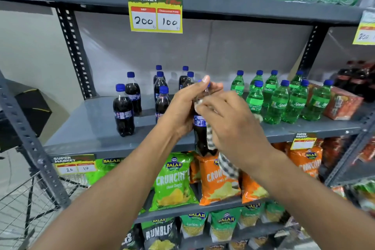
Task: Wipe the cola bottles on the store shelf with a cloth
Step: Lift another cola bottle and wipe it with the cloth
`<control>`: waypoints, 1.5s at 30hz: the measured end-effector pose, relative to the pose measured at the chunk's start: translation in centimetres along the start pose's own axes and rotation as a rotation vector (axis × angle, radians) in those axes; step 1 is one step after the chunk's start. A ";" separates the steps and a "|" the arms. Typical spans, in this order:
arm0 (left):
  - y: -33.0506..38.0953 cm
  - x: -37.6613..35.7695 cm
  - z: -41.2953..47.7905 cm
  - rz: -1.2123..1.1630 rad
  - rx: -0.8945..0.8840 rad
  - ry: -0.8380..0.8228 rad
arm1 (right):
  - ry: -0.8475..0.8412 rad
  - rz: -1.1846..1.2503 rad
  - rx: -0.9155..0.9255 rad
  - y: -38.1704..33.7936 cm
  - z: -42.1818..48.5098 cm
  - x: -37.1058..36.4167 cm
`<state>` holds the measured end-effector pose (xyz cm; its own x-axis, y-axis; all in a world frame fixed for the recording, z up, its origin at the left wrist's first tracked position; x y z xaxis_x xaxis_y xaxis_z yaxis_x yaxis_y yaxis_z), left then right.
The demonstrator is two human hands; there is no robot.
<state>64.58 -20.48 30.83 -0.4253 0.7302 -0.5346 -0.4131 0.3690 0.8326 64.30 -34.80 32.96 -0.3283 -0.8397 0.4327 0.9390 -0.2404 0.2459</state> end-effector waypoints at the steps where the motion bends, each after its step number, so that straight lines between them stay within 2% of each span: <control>1: 0.0 0.2 -0.1 0.008 0.014 -0.016 | -0.087 -0.032 -0.013 -0.5 1.0 -0.3; 3: 0.1 0.7 0.0 -0.013 0.005 0.007 | -0.211 -0.061 0.052 -2.2 1.4 -0.6; 6: 0.4 1.6 0.2 -0.038 -0.034 0.051 | -0.322 -0.141 0.328 -5.2 -0.7 -0.2; 8: 0.5 2.0 0.1 -0.023 -0.044 0.033 | -0.384 -0.128 0.410 -6.1 -1.6 0.0; 11: 0.8 2.3 -0.1 0.001 -0.047 0.021 | -0.371 -0.169 0.366 -6.1 0.0 -0.3; 14: 1.3 2.1 -0.3 -0.019 -0.033 0.002 | -0.252 -0.175 0.111 -5.1 2.9 -0.4; 15: 1.6 2.0 -0.2 -0.028 -0.040 0.002 | -0.242 -0.158 0.103 -5.2 2.7 -0.4; 18: 2.3 2.2 0.0 -0.047 -0.083 0.016 | -0.236 -0.106 0.289 -6.1 -0.5 -0.5; 21: 2.6 2.5 0.1 -0.067 -0.100 0.016 | -0.201 -0.021 0.368 -5.2 -3.2 -0.8; 24: 2.8 2.1 0.1 -0.138 -0.065 0.002 | 0.004 0.144 0.190 -2.5 -1.4 -0.9; 26: 2.7 1.6 0.1 -0.188 -0.044 -0.024 | 0.203 0.276 -0.097 -0.1 0.5 -0.8; 28: 2.6 1.2 0.0 -0.222 -0.046 -0.039 | 0.322 0.386 -0.323 1.1 0.8 -1.1; 33: 2.8 1.4 0.4 -0.275 -0.121 -0.011 | 0.348 0.561 -0.345 0.4 -5.5 -2.3; 36: 2.3 1.3 0.3 -0.229 -0.133 -0.031 | 0.333 0.570 -0.312 0.0 -8.3 -2.6; 39: 1.1 0.0 0.2 -0.208 -0.105 -0.059 | 0.398 0.547 -0.303 1.7 -6.9 -2.5; 45: 1.4 -1.7 0.8 -0.282 -0.109 -0.082 | 0.476 0.642 -0.464 3.5 -4.8 -2.4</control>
<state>65.33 -20.77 32.97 -0.2176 0.6535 -0.7250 -0.5915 0.5025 0.6306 68.85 -35.96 28.64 0.2495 -0.9664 -0.0619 0.9073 0.2556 -0.3339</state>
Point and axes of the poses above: each hand's wrist, its own z-axis towards the middle knuckle, its own x-axis out of the back of the hand, y = z × x, the point moved 3 cm from there along z, towards the middle knuckle, and after that the axes turned 15 degrees about y, right-handed, at the moved point
